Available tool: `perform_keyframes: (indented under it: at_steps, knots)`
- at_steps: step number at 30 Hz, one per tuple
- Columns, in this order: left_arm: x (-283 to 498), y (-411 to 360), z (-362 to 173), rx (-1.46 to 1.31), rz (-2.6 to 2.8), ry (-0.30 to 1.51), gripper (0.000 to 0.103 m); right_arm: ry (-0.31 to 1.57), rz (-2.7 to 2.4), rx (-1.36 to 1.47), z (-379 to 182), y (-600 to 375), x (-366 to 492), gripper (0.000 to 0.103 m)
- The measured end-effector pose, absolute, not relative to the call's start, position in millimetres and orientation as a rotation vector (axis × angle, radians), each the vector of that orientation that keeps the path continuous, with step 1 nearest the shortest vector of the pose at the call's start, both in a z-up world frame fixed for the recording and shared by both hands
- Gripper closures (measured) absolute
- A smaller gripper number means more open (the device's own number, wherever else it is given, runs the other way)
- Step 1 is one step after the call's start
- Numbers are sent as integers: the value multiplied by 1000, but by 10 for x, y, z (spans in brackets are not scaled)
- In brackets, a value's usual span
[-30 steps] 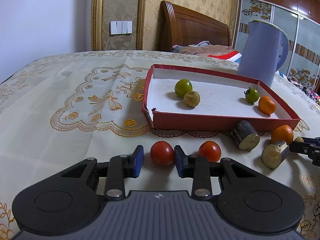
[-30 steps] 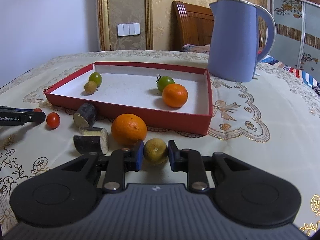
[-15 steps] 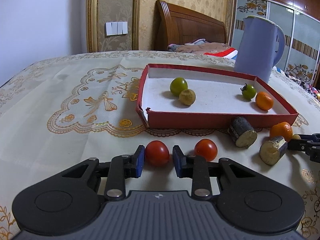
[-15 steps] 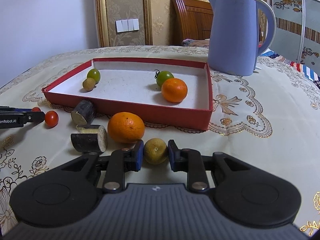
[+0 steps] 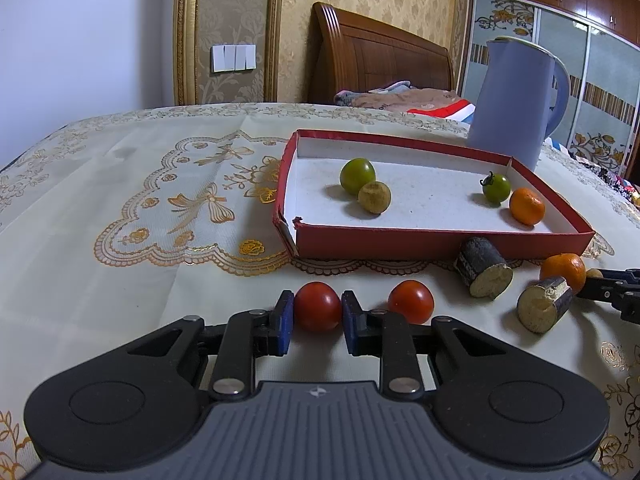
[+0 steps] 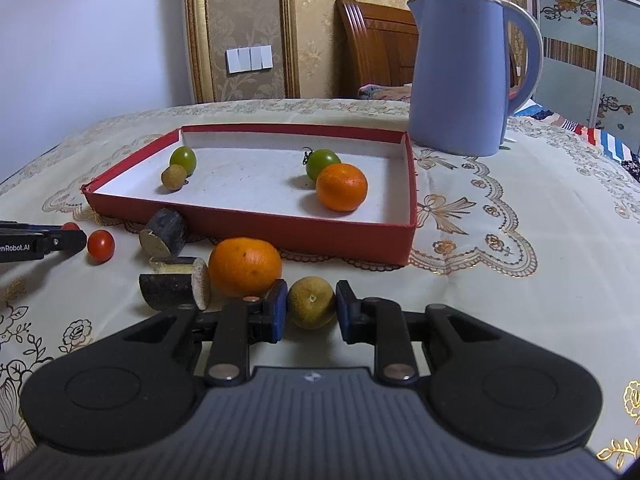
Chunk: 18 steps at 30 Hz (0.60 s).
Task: Organize fruits
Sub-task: 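Open the right gripper to release the yellow-green fruit while the left holds the tomato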
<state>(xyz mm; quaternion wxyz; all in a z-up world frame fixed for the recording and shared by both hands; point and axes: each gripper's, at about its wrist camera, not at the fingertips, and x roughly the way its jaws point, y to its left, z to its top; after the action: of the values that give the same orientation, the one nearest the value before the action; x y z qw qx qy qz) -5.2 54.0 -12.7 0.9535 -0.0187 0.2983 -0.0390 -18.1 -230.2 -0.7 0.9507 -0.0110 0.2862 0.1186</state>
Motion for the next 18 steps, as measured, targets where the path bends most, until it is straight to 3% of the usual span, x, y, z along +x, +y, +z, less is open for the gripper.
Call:
perform_keyframes:
  at_steps: [12, 18]
  knots:
    - [-53, 543, -125, -43, -81, 606, 78, 567, 236, 17, 6, -2366, -195, 78]
    - [-52, 550, -129, -46, -82, 607, 78, 564, 224, 98, 8, -2506, -185, 51]
